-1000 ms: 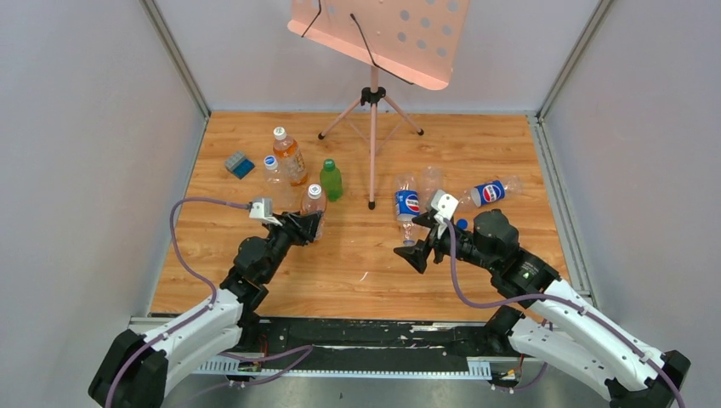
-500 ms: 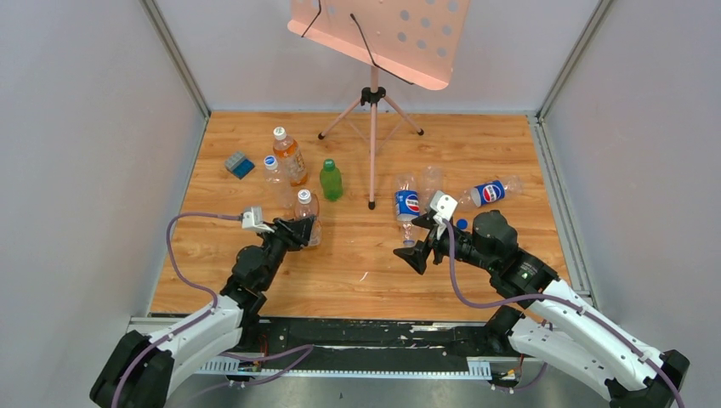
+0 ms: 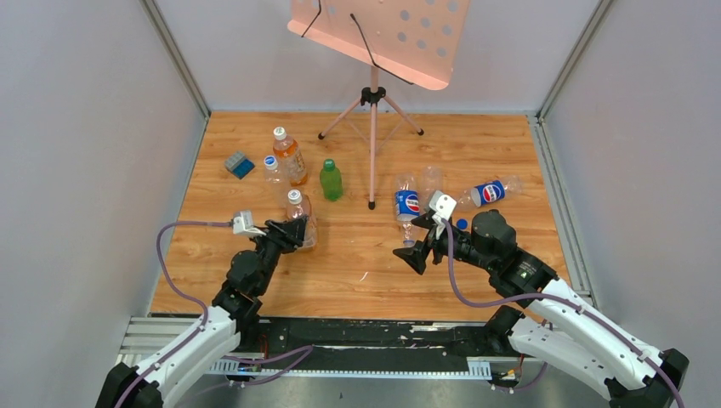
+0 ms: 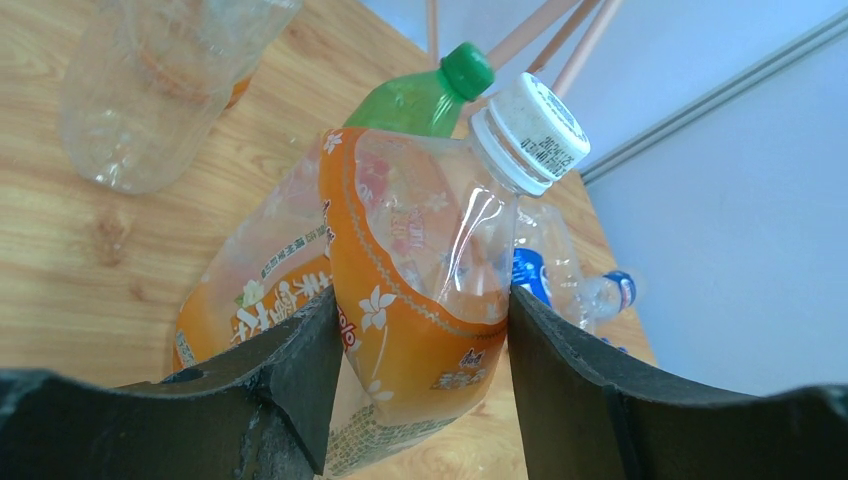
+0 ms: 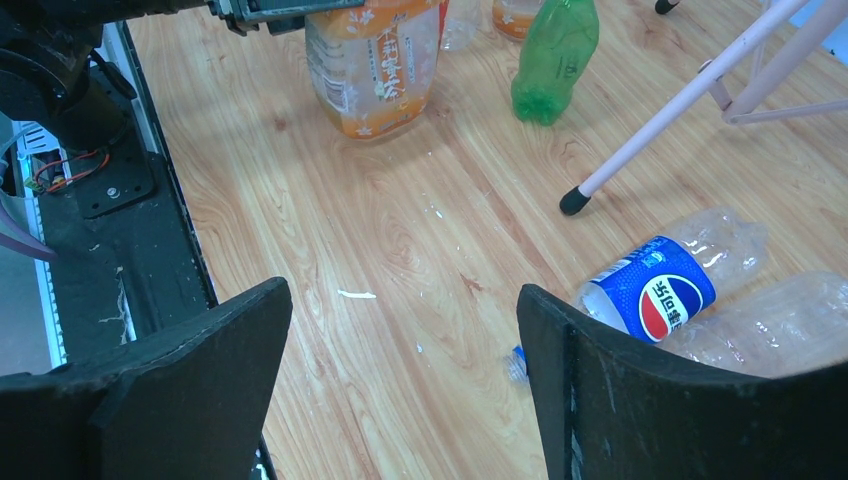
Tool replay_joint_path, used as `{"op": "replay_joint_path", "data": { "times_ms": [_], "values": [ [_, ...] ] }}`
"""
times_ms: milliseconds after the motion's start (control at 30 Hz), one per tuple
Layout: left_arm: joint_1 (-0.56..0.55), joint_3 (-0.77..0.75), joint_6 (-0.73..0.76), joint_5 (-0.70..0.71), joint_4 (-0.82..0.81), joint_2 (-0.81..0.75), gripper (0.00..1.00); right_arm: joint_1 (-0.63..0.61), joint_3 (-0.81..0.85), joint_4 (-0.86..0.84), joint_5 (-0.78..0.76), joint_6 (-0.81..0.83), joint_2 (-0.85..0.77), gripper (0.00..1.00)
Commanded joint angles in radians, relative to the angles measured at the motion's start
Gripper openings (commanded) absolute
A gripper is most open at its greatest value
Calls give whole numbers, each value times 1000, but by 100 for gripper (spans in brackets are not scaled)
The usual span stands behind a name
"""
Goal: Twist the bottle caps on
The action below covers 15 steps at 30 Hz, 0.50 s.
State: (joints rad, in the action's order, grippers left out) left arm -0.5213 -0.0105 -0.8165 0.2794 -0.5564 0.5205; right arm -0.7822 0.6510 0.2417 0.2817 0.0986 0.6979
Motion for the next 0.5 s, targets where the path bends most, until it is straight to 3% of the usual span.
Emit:
{"op": "replay_joint_path", "data": {
  "times_ms": [0, 233, 467],
  "values": [
    [7, 27, -32, 33, 21, 43, 66, -3, 7, -38, 1, -8, -5, 85],
    [7, 16, -48, 24, 36, 113, 68, -4, 6, -33, 1, -13, -10, 85],
    [7, -31, -54, 23, 148, 43, 89, -3, 9, -27, -8, -15, -24, 85]
  ]
}}
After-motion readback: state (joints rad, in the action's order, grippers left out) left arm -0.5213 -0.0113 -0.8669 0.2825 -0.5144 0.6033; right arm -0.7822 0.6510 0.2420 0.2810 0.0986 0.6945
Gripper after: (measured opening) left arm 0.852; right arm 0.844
